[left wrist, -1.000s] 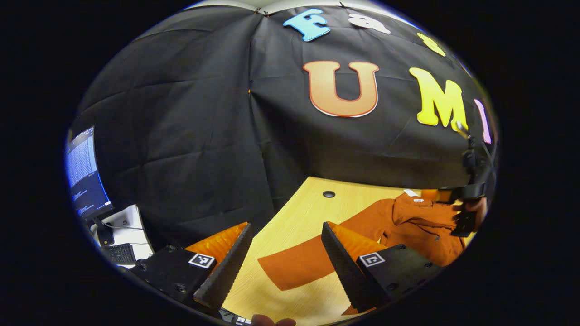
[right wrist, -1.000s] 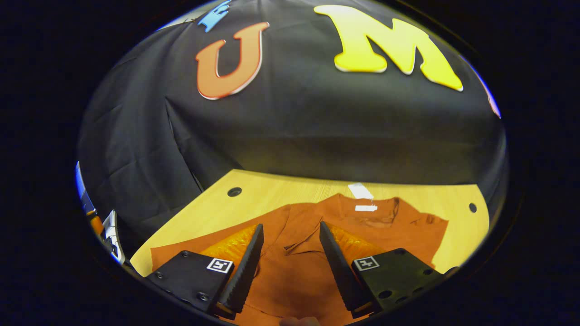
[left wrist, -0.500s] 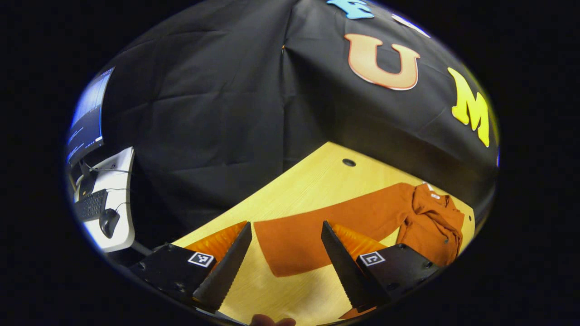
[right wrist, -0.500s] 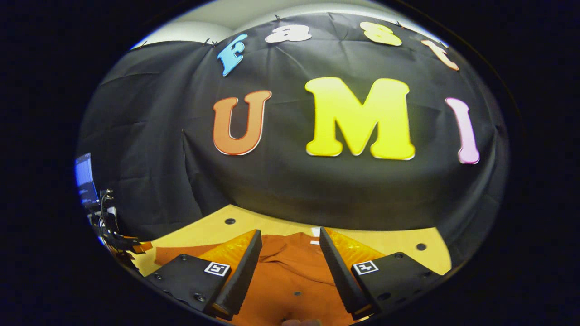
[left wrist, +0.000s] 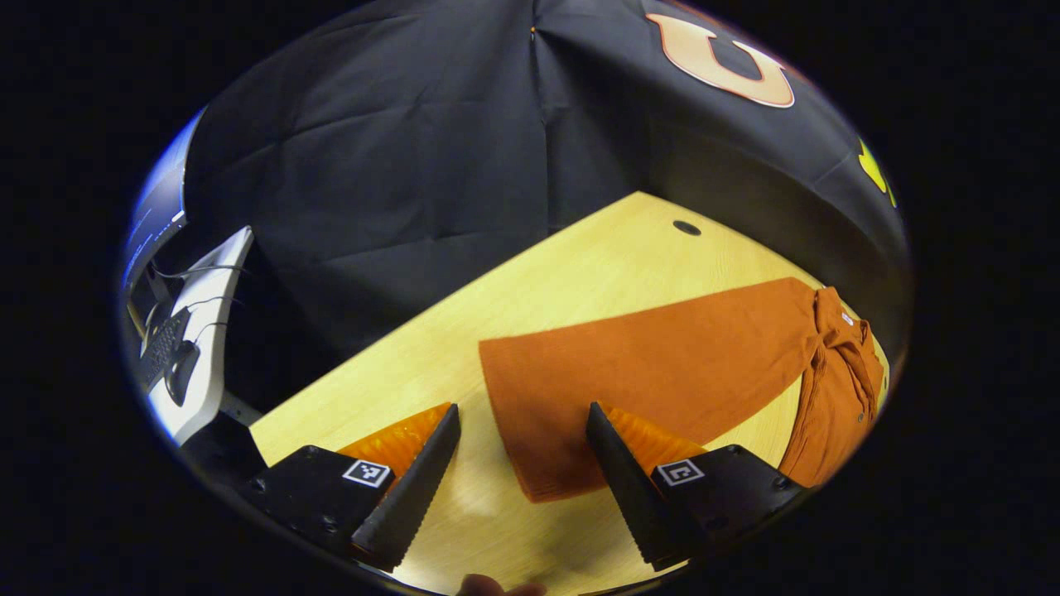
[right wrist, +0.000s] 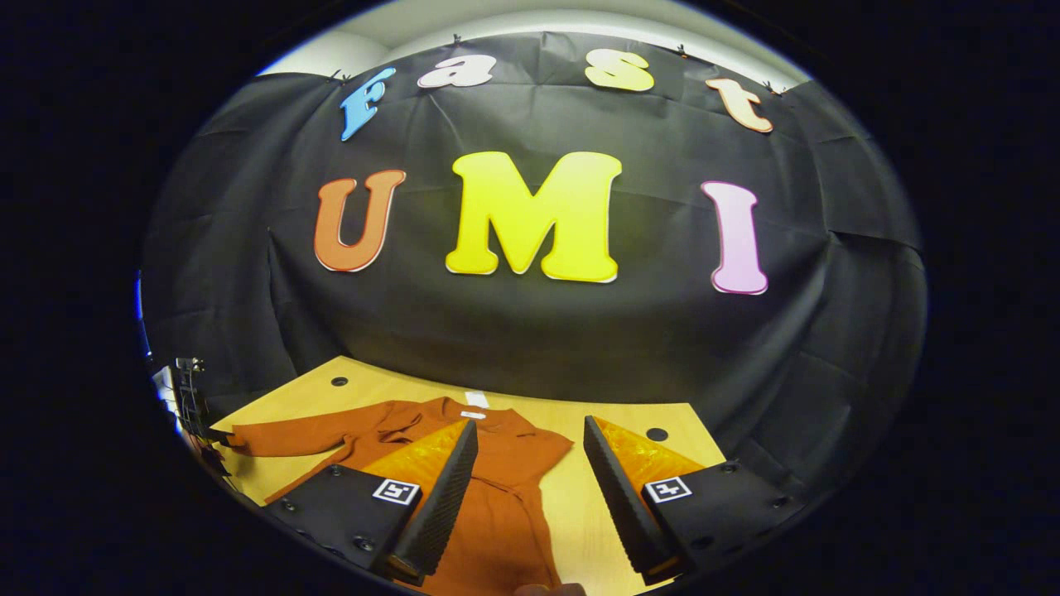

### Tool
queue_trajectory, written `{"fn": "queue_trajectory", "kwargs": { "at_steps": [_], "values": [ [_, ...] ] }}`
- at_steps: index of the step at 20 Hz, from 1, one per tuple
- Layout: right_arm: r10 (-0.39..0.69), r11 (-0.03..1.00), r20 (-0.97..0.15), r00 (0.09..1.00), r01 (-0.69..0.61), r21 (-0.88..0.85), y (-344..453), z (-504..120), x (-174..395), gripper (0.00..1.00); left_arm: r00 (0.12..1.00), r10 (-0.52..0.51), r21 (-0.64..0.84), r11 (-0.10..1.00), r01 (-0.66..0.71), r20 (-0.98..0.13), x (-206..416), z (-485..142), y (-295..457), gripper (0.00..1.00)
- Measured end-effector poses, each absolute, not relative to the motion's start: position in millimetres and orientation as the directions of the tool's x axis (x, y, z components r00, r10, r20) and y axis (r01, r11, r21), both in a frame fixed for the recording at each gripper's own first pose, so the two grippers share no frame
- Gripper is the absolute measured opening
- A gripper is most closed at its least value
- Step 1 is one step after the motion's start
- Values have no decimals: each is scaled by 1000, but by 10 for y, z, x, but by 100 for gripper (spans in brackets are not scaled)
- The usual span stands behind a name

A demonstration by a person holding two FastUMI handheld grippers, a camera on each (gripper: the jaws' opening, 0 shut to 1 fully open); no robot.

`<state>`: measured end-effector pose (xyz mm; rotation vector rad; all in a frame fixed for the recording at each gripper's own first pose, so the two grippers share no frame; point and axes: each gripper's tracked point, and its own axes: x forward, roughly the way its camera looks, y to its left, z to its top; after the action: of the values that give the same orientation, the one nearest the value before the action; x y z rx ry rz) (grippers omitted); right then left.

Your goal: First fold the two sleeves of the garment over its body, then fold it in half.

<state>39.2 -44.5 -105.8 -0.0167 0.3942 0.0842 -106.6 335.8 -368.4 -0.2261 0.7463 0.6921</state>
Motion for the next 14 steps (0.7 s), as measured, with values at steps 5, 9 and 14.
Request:
{"fn": "queue_trajectory", "kwargs": {
  "at_steps": [5,9,14],
  "values": [
    [59,998,-395,917,-54,23,-534,-1033,342,83,509,506,54,744,-666,-696,-1059,-3714,3335,99],
    [57,998,-412,910,-45,38,-563,-1101,326,83,526,487,41,761,-648,-697,-908,-3727,3201,85],
    [42,999,-429,902,-23,48,-653,-1130,247,83,544,460,23,778,-628,-702,-768,-3721,3057,4]
  ]
}}
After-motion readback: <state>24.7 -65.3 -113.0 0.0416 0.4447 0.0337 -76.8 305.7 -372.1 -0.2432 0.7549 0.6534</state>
